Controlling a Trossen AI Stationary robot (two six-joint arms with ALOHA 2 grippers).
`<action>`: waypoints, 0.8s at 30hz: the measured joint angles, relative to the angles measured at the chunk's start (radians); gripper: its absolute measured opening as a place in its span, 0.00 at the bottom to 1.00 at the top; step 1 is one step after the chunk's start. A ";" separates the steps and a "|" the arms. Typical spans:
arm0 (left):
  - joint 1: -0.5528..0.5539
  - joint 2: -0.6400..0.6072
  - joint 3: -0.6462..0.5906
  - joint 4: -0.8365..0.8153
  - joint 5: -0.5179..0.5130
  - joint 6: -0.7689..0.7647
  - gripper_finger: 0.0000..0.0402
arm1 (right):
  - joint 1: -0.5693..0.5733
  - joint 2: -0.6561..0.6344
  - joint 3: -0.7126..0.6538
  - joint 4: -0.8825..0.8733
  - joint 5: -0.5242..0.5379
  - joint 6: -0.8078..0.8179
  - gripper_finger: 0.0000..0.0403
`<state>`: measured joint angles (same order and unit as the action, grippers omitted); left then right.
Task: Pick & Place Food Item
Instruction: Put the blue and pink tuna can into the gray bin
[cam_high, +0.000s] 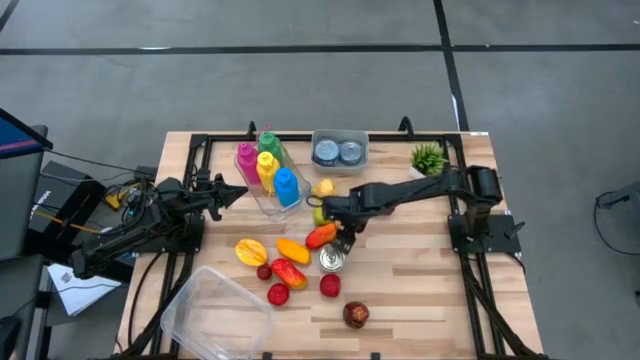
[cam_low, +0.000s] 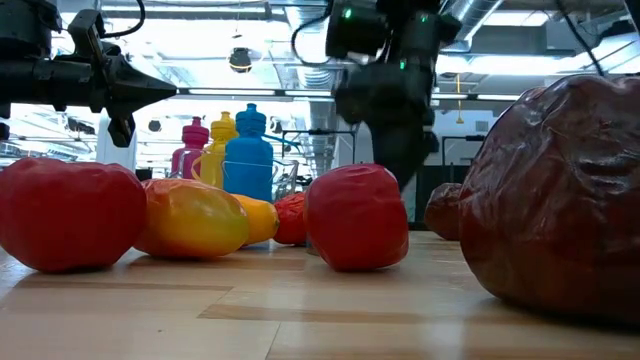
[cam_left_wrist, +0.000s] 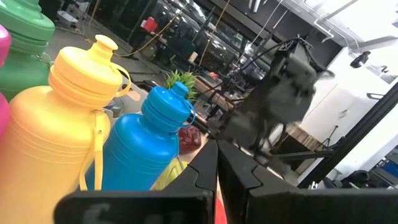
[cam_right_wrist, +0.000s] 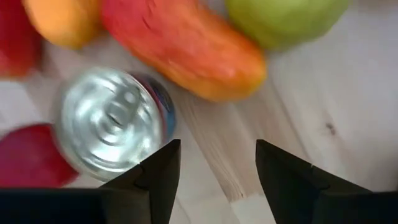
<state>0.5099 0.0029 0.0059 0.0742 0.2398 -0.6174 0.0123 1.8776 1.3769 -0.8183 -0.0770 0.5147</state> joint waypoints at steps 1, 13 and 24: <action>0.000 0.000 0.000 0.000 0.000 0.000 0.00 | -0.001 -0.014 0.001 0.006 0.000 0.007 0.50; 0.000 0.002 0.000 0.003 0.000 0.000 0.00 | 0.078 0.054 -0.002 0.070 -0.012 0.025 0.51; 0.001 0.045 0.000 0.022 -0.008 0.000 0.00 | 0.061 0.092 -0.005 0.058 -0.075 0.009 0.20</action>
<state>0.5106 0.0482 0.0059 0.0959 0.2318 -0.6174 0.0736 1.9699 1.3717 -0.7599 -0.1523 0.5232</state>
